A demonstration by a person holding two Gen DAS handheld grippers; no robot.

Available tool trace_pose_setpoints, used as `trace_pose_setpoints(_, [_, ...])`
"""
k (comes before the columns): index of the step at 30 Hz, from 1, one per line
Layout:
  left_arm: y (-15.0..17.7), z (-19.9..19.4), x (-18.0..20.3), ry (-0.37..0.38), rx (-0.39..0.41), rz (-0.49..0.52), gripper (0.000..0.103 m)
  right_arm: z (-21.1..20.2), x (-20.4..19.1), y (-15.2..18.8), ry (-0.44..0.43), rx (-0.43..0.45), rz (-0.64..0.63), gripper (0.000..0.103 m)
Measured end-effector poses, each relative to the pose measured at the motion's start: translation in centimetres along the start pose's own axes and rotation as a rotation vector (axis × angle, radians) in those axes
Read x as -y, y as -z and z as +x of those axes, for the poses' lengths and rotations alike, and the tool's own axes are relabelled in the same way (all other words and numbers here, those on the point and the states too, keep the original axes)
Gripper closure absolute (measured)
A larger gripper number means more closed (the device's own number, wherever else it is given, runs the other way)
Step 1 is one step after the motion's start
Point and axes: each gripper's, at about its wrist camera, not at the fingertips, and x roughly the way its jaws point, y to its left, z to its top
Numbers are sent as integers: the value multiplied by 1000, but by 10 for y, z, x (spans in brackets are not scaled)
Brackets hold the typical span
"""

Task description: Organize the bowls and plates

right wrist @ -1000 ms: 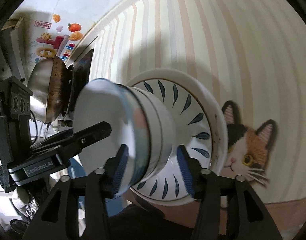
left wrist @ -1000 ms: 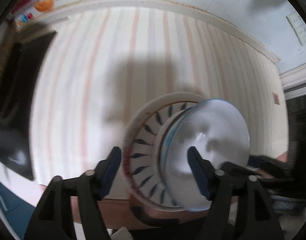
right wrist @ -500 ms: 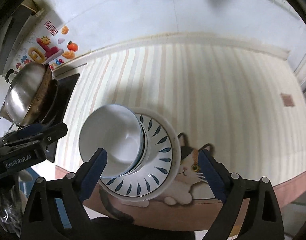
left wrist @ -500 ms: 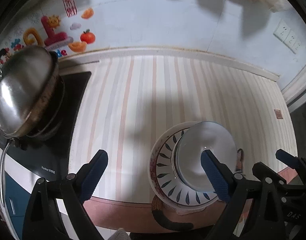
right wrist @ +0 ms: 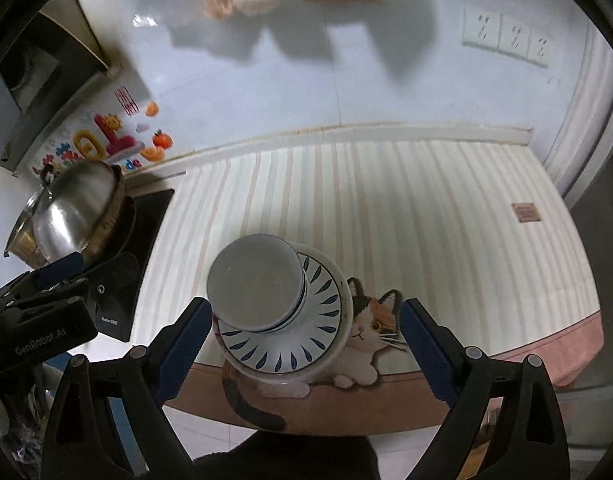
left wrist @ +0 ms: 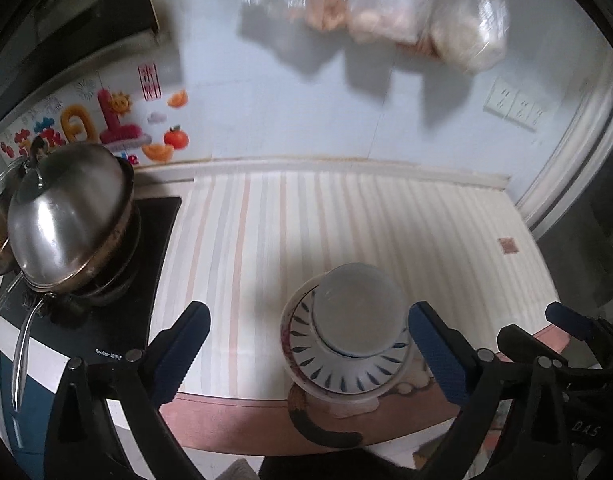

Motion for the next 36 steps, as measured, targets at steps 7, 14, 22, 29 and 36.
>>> trace_pose_setpoints(7, [23,-55,8,-13,80,-19,1,-63,-6,18,8,86,-25,5])
trace_pose_setpoints(14, [61,-108,17,-76,124,-30,1,-120,-14,54,-14,147,-61,4])
trace_pose_setpoints(22, [104,-158,26,-123,156,-42,0,-175,-21,103,-21,192,-94,4])
trace_pose_setpoints(29, [128,-188,32,-131,172,-30,0,-217,-23,138,-10,232,-102,3])
trace_pose_setpoints(36, [134,-202,31,-128,191,-7,0,-242,-31,151,17,266,-105,3])
